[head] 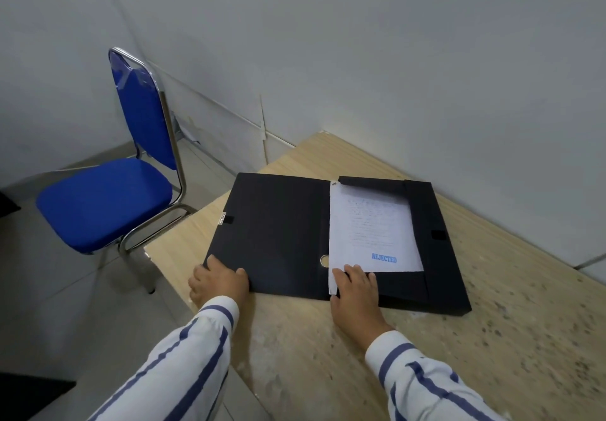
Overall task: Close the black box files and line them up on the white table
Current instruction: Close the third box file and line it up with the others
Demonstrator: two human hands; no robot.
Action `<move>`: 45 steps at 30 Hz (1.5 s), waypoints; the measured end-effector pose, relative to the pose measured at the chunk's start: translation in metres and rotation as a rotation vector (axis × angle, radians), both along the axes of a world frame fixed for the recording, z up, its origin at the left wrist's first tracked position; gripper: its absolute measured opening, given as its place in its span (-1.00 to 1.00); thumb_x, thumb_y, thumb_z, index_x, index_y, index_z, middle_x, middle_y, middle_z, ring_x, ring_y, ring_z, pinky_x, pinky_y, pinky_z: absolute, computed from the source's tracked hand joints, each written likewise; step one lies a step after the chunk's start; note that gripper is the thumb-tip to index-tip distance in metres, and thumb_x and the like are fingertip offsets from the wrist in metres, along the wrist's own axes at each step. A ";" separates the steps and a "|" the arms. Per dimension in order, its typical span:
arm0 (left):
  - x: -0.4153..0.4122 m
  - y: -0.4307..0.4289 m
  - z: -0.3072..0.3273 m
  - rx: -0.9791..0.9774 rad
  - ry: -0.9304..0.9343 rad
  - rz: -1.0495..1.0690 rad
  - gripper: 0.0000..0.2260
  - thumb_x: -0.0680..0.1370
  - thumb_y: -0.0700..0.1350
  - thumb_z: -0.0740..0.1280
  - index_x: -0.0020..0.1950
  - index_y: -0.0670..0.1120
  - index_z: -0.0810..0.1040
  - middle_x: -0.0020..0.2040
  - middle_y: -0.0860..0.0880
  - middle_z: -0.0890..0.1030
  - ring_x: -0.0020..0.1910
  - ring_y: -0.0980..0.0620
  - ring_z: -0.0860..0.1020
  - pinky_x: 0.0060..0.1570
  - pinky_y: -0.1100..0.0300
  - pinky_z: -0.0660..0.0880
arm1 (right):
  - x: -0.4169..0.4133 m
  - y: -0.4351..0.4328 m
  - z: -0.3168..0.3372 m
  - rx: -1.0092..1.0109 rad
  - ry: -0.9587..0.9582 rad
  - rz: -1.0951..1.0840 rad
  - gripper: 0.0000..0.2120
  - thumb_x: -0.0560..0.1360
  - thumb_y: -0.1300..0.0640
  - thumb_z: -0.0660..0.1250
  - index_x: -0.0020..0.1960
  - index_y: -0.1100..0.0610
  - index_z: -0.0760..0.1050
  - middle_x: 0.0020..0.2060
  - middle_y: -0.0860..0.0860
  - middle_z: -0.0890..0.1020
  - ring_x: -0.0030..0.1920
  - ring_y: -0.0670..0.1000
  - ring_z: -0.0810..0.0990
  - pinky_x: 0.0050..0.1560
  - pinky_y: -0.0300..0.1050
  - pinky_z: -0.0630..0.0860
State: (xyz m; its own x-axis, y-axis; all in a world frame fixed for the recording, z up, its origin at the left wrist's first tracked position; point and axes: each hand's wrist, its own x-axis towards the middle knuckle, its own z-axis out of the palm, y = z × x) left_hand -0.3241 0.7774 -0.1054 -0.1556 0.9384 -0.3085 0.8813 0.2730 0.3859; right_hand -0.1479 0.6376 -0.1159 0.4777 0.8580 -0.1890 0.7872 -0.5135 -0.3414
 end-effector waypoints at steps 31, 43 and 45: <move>0.036 -0.002 0.160 0.076 -0.626 -0.381 -0.86 0.56 -0.14 0.27 0.08 0.05 0.43 -0.18 0.01 0.54 -0.14 -0.10 0.59 -0.09 -0.04 0.63 | 0.013 -0.020 0.035 0.195 0.247 -0.148 -0.58 0.58 0.22 0.19 0.43 0.13 0.28 0.48 0.05 0.24 0.50 0.05 0.14 0.47 -0.13 0.11; 0.174 -0.109 0.142 -0.023 -0.679 -0.738 -0.48 0.46 0.26 0.24 0.34 0.04 0.41 0.26 -0.02 0.45 0.23 -0.04 0.48 0.33 0.03 0.38 | 0.096 -0.060 0.104 0.610 1.023 -0.517 -0.74 0.58 -0.06 0.15 0.06 -0.04 0.59 0.10 0.04 0.63 0.09 0.02 0.58 0.20 0.02 0.50; 0.189 -0.115 0.122 -0.037 -0.579 -0.766 -0.52 0.52 0.20 0.24 0.38 0.02 0.39 0.33 -0.07 0.39 0.31 -0.10 0.42 0.36 0.04 0.32 | 0.123 -0.067 0.107 0.767 1.225 -0.576 -0.70 0.59 -0.05 0.13 0.09 0.02 0.59 0.07 0.12 0.66 0.09 0.11 0.62 0.15 0.11 0.54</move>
State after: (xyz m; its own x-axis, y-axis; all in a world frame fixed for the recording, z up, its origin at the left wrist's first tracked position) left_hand -0.1347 0.6626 0.0169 0.6813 0.7105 -0.1763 0.5009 -0.2769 0.8200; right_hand -0.0251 0.5706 -0.0087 0.6521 0.6900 -0.3141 -0.3939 -0.0457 -0.9180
